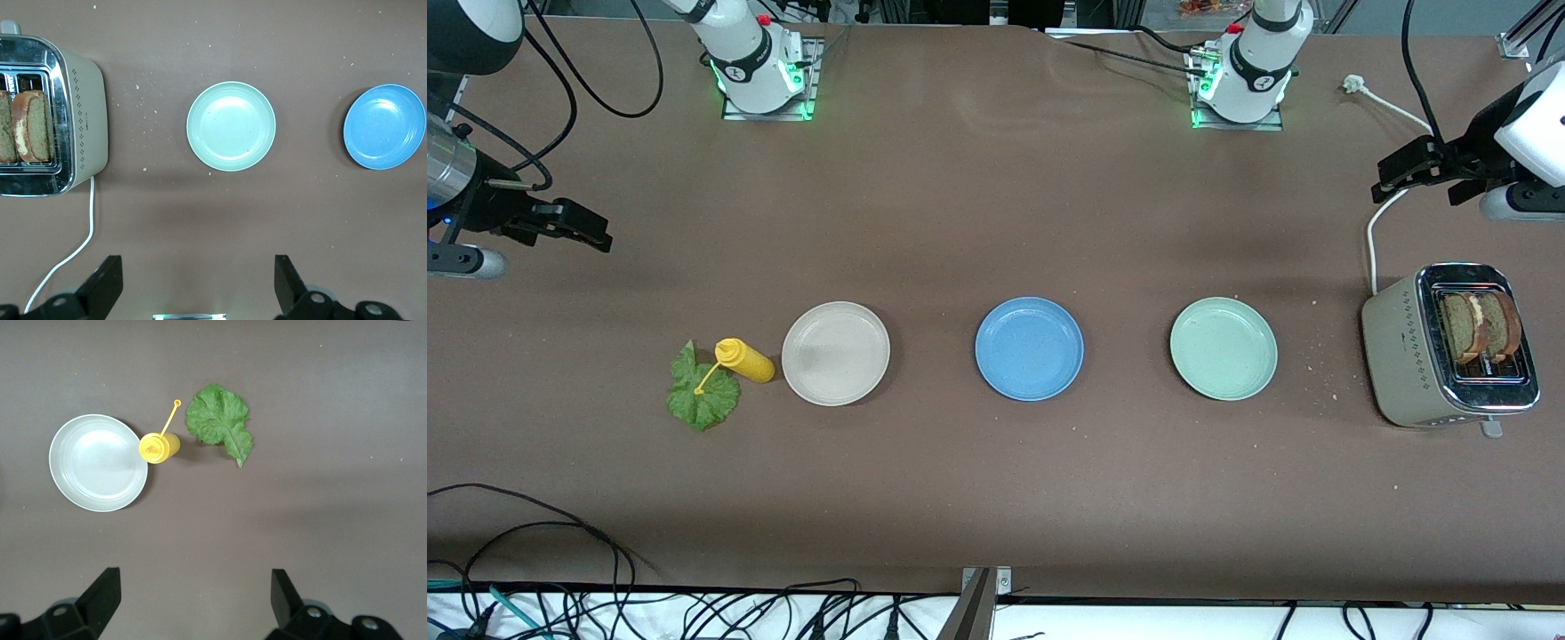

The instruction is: Make sandwich in blue plate with both arms

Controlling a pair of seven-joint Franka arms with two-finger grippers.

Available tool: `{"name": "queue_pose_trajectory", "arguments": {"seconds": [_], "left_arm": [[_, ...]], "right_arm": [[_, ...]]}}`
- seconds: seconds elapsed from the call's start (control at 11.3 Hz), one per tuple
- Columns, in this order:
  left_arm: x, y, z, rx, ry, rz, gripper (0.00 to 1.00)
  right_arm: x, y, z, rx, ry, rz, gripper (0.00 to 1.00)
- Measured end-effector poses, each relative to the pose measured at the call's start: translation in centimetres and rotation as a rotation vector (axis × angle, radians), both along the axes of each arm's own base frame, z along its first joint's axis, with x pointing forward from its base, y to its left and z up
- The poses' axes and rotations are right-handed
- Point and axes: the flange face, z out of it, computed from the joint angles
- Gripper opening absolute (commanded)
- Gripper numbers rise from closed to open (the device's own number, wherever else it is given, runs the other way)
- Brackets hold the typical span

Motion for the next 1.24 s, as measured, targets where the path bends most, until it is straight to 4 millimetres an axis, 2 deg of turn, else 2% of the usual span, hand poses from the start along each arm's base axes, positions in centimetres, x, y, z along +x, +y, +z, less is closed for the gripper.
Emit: {"name": "queue_pose_trajectory", "arguments": {"seconds": [1.24], "left_arm": [[0.00,0.08,0.00,0.000,0.000,0.002,1.00]], "right_arm": [[0.11,0.38,0.75,0.002,-0.019,0.009,1.00]]}}
